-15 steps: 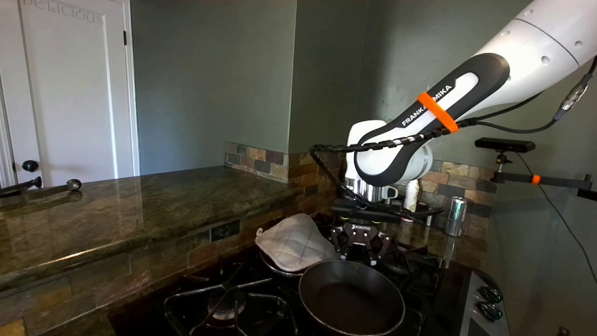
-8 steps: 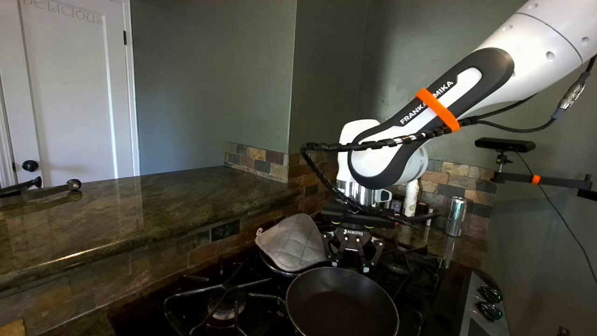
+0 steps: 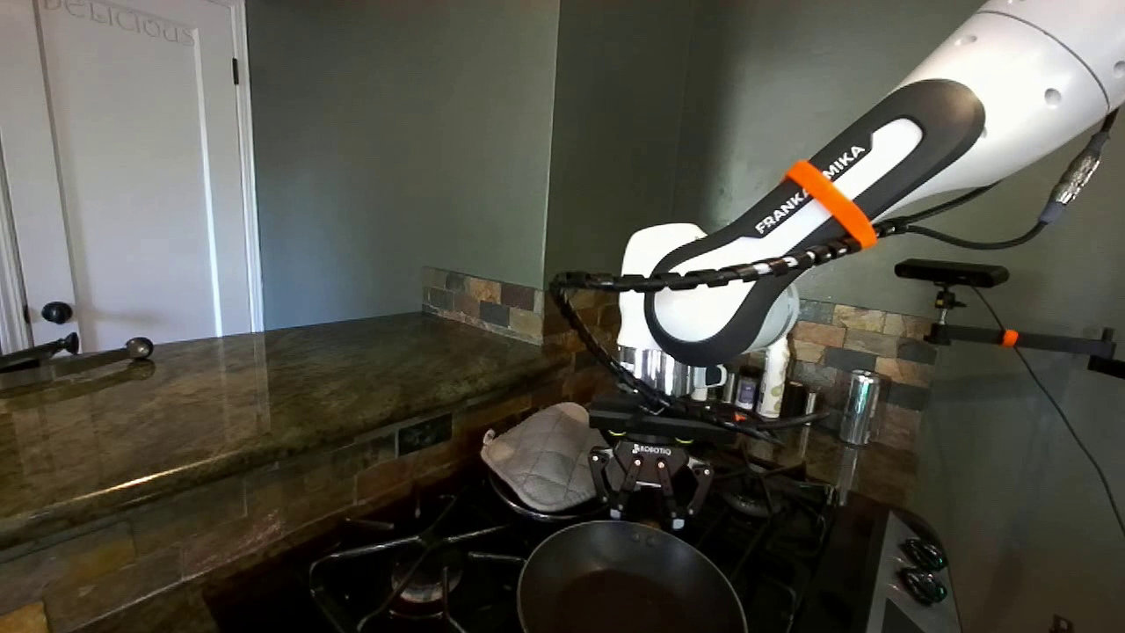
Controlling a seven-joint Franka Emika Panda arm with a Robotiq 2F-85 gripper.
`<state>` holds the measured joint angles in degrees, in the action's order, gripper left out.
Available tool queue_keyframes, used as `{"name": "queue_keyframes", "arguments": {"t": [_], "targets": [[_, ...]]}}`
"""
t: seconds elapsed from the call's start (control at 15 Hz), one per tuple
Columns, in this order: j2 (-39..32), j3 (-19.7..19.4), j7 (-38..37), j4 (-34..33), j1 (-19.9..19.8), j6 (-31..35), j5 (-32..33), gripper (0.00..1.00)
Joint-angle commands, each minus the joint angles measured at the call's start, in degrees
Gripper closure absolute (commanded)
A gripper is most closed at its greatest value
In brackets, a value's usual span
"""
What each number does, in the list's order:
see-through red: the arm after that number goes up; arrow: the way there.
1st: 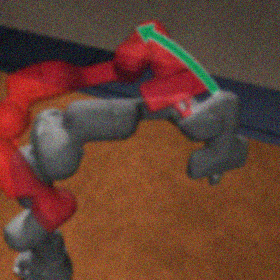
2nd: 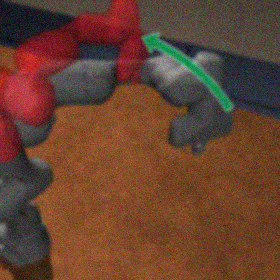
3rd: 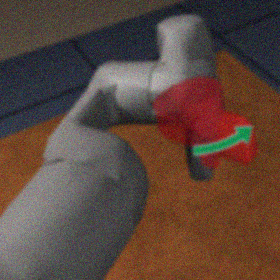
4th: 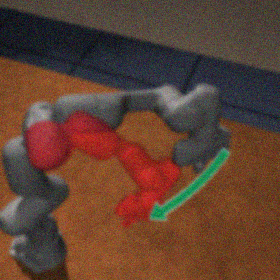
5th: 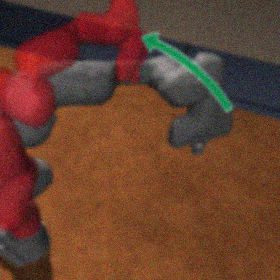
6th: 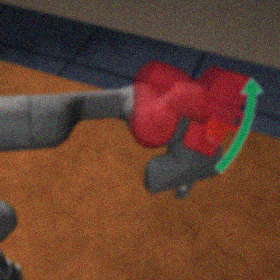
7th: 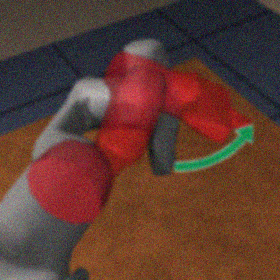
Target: Move the pan to the left then put the glass lid on the pan.
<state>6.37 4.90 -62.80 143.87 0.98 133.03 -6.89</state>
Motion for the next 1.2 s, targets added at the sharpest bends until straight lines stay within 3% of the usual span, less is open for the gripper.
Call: {"name": "queue_keyframes", "arguments": {"t": [0.0,1.13], "targets": [[-0.2,0.7,-2.3,-0.8,0.9,-0.1,-0.8,0.77],[-3.9,2.3,-4.4,-3.8,3.1,-0.2,1.9,0.77]]}}
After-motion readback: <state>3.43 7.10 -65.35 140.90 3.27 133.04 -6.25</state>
